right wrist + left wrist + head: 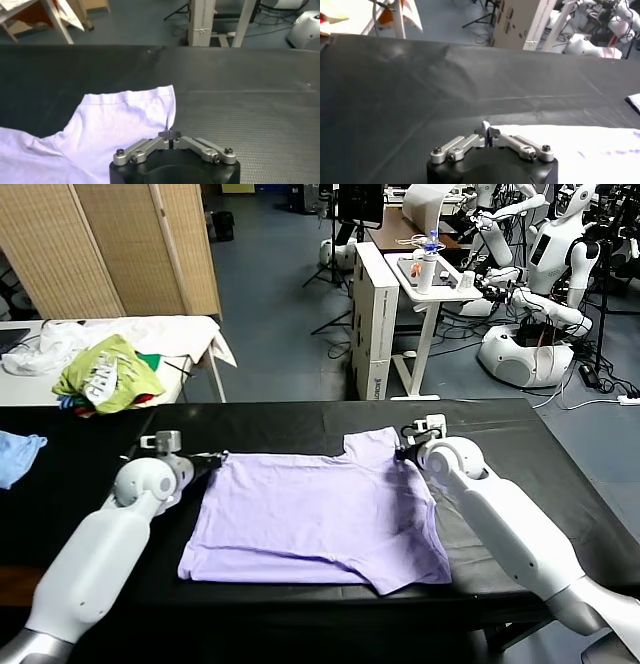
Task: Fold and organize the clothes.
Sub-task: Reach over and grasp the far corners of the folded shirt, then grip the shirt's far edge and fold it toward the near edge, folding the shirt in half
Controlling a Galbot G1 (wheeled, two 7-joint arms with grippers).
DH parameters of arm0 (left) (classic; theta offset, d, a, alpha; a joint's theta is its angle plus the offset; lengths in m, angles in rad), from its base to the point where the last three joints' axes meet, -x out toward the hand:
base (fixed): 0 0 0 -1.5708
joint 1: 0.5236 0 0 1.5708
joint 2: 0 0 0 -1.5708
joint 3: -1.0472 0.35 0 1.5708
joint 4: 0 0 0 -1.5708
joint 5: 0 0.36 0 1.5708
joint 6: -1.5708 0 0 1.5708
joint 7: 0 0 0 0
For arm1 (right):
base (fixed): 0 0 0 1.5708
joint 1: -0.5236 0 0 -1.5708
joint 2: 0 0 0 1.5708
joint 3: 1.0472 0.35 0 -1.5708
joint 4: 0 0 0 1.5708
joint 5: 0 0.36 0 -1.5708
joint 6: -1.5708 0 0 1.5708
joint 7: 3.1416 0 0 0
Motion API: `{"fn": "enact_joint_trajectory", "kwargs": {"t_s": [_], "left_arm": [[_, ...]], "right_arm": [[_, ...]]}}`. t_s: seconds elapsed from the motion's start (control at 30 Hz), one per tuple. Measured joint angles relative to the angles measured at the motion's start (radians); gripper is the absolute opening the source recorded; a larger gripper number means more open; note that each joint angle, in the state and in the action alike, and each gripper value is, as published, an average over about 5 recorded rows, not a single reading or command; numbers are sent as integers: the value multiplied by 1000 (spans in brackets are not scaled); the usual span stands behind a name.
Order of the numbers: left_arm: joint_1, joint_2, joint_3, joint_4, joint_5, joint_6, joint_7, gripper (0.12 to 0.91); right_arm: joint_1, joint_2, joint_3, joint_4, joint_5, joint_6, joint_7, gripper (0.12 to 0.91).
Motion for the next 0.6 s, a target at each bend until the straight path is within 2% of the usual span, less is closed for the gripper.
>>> {"fn": "enact_joint_trajectory", "kwargs": {"t_s": [0.2,0.4,0.6], "left_arm": [[5,0,-2,-11,1,3,5,151],[14,2,-18,-33,-7,4,0,151],[38,15,-53,-76,-55,4,-25,151]], "right_arm": [[-38,-39,38,65,10,4,-10,140],[-93,-84,76,147,41,-17,-1,140],[-191,-151,132,262,73,-41,12,140]]}}
